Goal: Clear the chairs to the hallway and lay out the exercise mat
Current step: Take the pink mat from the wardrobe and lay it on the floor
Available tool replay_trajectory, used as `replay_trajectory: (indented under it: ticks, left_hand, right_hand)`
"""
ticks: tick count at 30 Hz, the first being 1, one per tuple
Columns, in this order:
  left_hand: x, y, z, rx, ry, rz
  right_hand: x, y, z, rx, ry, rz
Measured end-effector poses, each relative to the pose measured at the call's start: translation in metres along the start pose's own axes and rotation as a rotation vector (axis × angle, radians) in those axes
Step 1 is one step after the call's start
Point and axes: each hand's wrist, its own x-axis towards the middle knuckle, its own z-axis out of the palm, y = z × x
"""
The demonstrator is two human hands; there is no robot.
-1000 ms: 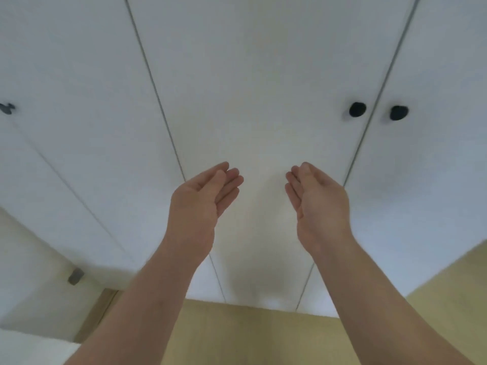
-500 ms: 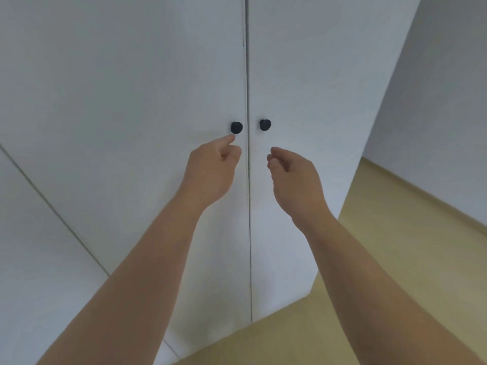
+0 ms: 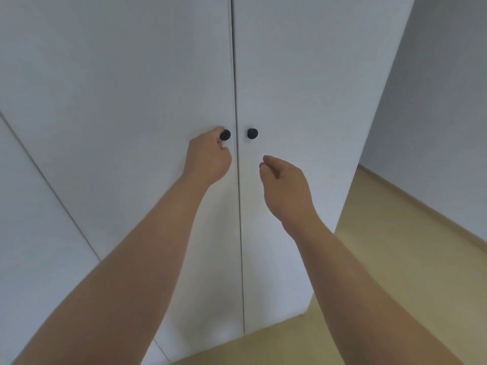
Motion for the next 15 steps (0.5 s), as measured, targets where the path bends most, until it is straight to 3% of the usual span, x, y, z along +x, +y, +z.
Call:
replay_trajectory:
  ticks: [6,15]
  left_hand:
    - [-0.014,0.014,-0.005,0.064,0.076,-0.033]
    - [-0.099,0.035,-0.018,-0.127,0.261,-0.061]
  right_hand:
    - [0.001,0.013,-0.017,0.065,-0.077,0.000]
    - [-0.003,0.030,-0.012,0.092,-0.320,-0.037]
